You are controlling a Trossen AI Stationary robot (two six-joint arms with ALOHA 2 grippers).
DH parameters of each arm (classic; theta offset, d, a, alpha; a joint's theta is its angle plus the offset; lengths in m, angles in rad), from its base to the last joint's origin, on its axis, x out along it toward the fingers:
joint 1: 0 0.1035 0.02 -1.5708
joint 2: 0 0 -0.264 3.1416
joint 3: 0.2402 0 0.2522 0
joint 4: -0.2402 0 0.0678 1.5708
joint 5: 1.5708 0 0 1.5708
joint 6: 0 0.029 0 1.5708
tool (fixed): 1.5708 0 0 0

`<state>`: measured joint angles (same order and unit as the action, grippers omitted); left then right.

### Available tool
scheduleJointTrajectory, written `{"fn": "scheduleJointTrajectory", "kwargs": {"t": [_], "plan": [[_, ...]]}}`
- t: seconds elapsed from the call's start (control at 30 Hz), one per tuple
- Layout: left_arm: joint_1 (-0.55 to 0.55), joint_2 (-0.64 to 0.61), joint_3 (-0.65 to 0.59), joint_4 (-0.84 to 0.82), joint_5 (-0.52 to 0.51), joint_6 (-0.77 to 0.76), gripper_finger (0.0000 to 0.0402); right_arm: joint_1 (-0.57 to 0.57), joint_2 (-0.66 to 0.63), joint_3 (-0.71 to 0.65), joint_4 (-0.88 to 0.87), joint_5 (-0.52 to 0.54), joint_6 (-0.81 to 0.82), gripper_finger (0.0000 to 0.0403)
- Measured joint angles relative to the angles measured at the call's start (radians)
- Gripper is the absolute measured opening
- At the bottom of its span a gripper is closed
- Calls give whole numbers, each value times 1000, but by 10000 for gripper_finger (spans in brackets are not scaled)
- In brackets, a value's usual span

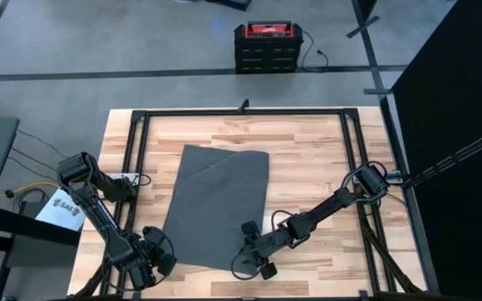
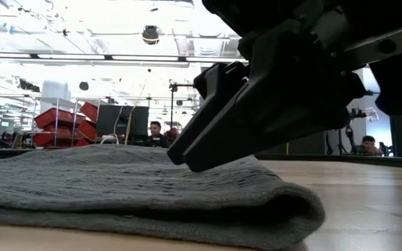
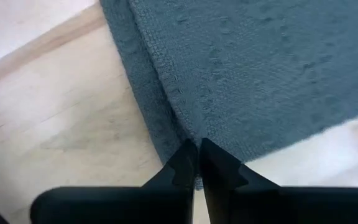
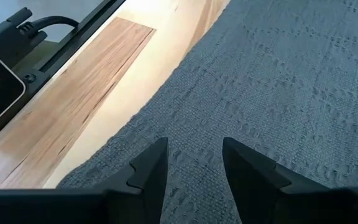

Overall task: Roll towel
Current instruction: Fold the gray towel

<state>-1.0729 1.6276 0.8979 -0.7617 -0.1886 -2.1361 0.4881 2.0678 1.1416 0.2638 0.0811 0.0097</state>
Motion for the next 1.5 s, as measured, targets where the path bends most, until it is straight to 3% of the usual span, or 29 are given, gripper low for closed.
{"fn": "scheduleJointTrajectory", "kwargs": {"t": [0.27, 0.6, 1.1, 1.5], "plan": [[0, -1, 85, -78, 0, 20, 2, -2, 0, 1, -10, 0, 1, 141], [0, -1, 86, -103, 96, -24, 1, -2, -1, 2, -56, 0, 16, 141], [-3, -1, 86, -140, 133, -47, 1, 0, -2, 2, -111, -1, 43, 141], [-15, 20, 64, -45, 179, -40, 1, 2, -3, 3, -147, 0, 55, 141]]}}
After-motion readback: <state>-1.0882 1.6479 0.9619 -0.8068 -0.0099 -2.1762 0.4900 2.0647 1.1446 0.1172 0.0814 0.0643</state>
